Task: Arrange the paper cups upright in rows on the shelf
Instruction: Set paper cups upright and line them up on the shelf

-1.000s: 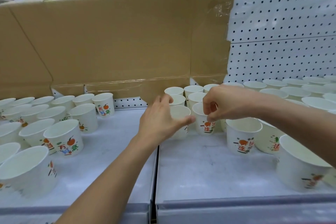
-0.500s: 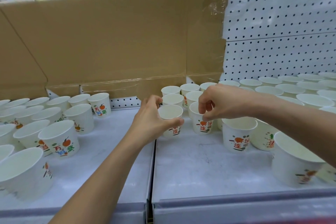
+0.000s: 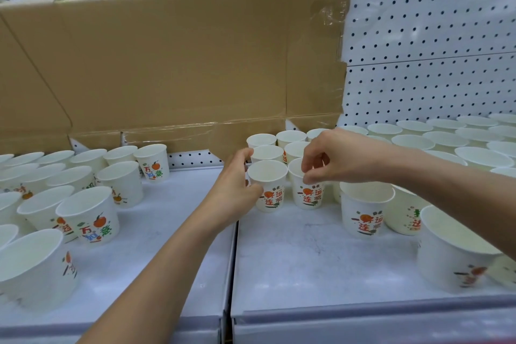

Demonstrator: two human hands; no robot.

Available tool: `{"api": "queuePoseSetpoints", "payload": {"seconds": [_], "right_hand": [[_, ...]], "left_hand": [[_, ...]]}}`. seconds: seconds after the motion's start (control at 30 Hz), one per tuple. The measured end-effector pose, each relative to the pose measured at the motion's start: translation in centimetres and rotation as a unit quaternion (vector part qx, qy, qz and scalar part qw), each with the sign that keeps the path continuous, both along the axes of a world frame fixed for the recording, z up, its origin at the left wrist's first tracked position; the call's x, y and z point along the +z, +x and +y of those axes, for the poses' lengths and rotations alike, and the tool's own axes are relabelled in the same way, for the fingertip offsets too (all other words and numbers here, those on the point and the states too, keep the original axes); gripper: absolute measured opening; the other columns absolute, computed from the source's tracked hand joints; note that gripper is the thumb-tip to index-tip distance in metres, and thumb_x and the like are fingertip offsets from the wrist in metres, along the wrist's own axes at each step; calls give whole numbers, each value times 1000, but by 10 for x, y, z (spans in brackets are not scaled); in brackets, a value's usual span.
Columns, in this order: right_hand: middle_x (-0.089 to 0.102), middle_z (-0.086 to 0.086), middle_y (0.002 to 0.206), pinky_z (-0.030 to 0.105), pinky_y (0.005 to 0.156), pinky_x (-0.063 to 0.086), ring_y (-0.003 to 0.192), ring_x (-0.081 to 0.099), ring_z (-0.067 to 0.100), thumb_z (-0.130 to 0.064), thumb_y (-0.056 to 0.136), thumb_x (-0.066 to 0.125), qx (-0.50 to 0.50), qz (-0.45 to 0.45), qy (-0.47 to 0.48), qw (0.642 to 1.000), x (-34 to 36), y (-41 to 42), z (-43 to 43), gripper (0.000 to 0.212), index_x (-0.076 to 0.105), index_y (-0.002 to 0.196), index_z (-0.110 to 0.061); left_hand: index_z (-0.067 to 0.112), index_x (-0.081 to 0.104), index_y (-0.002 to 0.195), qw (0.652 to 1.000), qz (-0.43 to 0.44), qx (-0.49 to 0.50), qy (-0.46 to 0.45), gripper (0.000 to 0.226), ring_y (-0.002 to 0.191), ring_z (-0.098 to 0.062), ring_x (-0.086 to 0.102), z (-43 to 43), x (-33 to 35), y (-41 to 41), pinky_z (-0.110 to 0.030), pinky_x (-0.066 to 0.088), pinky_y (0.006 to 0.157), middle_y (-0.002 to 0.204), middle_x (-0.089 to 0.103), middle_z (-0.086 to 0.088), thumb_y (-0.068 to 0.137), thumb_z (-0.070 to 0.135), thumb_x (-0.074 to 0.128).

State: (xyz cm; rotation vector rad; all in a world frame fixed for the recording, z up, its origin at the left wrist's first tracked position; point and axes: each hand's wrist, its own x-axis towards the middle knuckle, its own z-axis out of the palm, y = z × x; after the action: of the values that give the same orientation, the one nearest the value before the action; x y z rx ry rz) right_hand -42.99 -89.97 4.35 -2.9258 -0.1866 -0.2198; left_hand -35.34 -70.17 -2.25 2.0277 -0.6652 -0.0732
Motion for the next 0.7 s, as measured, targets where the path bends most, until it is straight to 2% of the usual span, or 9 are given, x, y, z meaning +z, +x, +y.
{"api": "queuePoseSetpoints", "payload": {"seconds": [0.1,0.17,0.2,0.3,0.37,0.43,0.57,0.63,0.7], "right_hand": [[63,-11,102,27,73,48,87,56,6,-43,87,65,-13,-34,14,999,7,1,-8,21,69,103,-29],[58,-8,123,24,82,41,102,53,7,-43,91,59,-30,-30,21,999,10,6,-12,37,60,125,-28],[54,-6,134,24,87,39,111,51,8,-43,93,56,-37,-13,26,999,11,8,-12,44,53,134,-26],[39,-4,151,28,104,32,133,41,15,-41,98,47,-44,60,14,997,11,16,-11,53,40,146,-20],[38,-2,152,30,109,29,137,37,16,-36,101,44,-44,99,9,994,9,20,-9,50,40,146,-16],[42,0,150,32,112,30,136,40,18,-32,102,43,-45,116,18,992,7,23,-7,46,44,144,-14],[50,-1,143,36,110,36,128,48,18,-31,102,43,-44,124,42,990,5,25,-6,40,52,137,-14],[50,-2,144,33,108,37,128,47,17,-32,102,44,-44,124,43,990,5,25,-6,41,51,138,-16],[47,-3,146,33,109,35,130,45,16,-35,101,44,-44,122,40,991,4,25,-7,44,48,141,-18]], "left_hand": [[41,22,143,999,36,-22,-2,73,110,1,42,0,4,-2,-18,38,86,123,37,23,91,0,51],[39,29,131,995,83,-55,-14,61,90,16,52,0,9,-1,-5,41,71,107,44,31,90,2,54],[34,35,130,992,99,-75,-28,52,88,21,53,-2,12,0,-3,41,71,108,49,30,90,11,58],[35,37,142,982,150,-85,-74,68,126,10,41,-7,15,8,-26,29,111,137,46,27,83,65,53],[33,31,148,976,179,-67,-100,69,137,0,26,-13,21,13,-34,14,120,138,35,26,91,72,30],[21,27,151,970,206,-38,-122,73,141,-8,25,-19,27,21,-33,13,120,147,37,12,95,66,17],[17,31,149,957,245,-3,-156,85,139,-16,34,-29,31,38,-35,25,114,153,36,1,90,75,13],[19,58,123,953,254,-9,-168,82,121,-17,55,-33,28,42,-34,42,101,128,63,-2,89,76,10],[23,65,102,952,260,-20,-159,78,106,-19,65,-39,27,41,-32,48,92,106,73,-3,90,75,8]]}}
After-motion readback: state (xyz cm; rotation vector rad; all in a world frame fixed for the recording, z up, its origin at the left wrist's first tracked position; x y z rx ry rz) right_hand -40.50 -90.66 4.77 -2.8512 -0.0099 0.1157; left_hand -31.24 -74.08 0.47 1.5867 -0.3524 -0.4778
